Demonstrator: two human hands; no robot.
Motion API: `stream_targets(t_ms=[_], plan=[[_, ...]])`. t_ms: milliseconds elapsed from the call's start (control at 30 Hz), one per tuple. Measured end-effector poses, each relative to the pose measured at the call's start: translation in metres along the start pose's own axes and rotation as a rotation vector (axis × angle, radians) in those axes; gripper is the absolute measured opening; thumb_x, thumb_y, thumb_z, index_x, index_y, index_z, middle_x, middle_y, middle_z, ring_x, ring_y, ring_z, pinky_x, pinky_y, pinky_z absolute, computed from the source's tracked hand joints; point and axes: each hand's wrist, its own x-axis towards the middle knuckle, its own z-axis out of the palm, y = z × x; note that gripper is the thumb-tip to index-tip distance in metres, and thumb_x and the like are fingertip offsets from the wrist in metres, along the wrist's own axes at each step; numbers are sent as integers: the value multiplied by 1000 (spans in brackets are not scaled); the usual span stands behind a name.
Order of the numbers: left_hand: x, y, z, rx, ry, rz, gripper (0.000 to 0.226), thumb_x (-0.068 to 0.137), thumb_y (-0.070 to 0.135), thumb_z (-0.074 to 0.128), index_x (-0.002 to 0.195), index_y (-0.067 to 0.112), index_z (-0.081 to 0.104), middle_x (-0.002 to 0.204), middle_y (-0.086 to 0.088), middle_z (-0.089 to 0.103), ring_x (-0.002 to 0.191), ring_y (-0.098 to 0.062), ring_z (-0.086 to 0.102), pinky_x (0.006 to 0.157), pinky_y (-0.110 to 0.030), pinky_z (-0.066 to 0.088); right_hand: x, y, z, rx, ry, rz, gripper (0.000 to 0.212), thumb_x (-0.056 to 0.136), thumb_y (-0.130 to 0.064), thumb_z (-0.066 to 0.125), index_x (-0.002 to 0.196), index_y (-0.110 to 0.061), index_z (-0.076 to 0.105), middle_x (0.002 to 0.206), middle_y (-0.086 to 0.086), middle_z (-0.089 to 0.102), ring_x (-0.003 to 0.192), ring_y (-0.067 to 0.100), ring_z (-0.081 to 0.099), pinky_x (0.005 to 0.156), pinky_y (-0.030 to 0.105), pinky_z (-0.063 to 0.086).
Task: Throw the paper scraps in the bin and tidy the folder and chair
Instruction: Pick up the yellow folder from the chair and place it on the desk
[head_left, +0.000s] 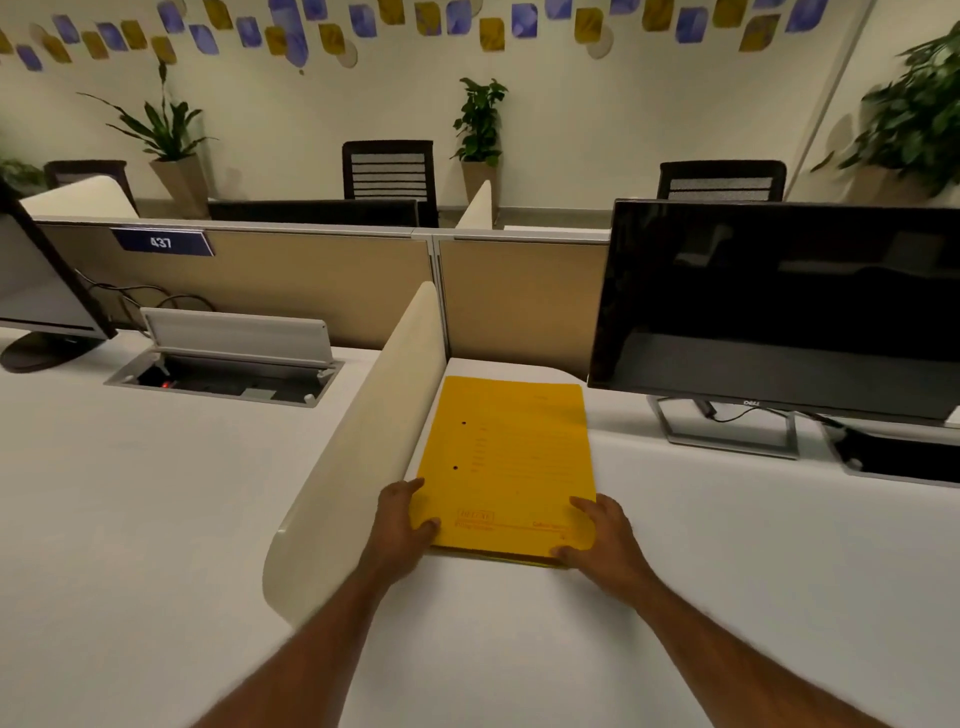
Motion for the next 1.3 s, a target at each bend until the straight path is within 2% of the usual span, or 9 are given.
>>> stream_targets(t_ms=[100,233,367,500,633,833,967,1100,1300], plan=[[4,-2,3,103,-50,54,67,84,26,74,142,10,43,149,-15,34,137,-29,37,111,-35,31,-2,9,8,-175,-5,-69,81,75,-47,77,143,-20,42,162,11,0,149,30,11,119,37,21],[6,-8,9,332,-191,113,74,82,48,71,144,19,43,160,-7,21,145,-27,26,117,-42,28,-4,16,19,-284,-22,-131,67,85,-53,63,144,-28,42,164,3,-2,152,23,2,120,37,19],[12,-9,14,484,-260,135,68,92,44,59,150,20,33,164,-6,8,150,-26,13,120,-40,22,-3,16,22,-354,-19,-125,62,90,-56,53,146,-33,38,164,-1,3,152,20,1,120,38,20],[19,-4,13,564,-298,158,62,97,38,52,151,19,30,164,-8,5,151,-28,5,121,-42,18,-2,14,21,-429,-17,-120,59,91,-58,49,145,-35,39,164,-2,9,151,20,5,117,41,27],[17,-3,15,583,-309,147,62,98,38,49,152,19,26,164,-9,4,151,-30,3,121,-44,18,-1,14,21,-442,-26,-108,59,90,-58,50,144,-36,39,164,-1,11,151,21,7,117,42,27],[6,3,11,489,-221,155,64,94,46,55,147,16,37,160,-8,23,146,-27,27,116,-40,28,-4,17,16,-411,-16,-108,66,89,-56,55,145,-27,37,163,1,11,150,25,12,118,41,26],[-12,0,6,436,-177,179,63,92,51,54,144,19,41,155,-6,34,141,-25,35,112,-40,36,-20,22,7,-377,35,-109,64,88,-50,59,142,-21,40,159,4,22,145,24,25,116,36,29],[-37,-2,3,413,-177,222,57,93,55,50,139,21,48,146,-1,46,130,-19,47,106,-38,42,-51,31,-2,-379,23,-87,60,90,-48,59,141,-22,41,156,2,28,144,21,27,114,33,29],[-93,-7,2,379,-255,257,55,92,54,53,138,24,46,146,3,45,130,-14,45,105,-29,40,-117,50,-5,-370,72,-64,54,90,-49,57,137,-25,45,154,-4,33,143,14,29,113,28,27]])
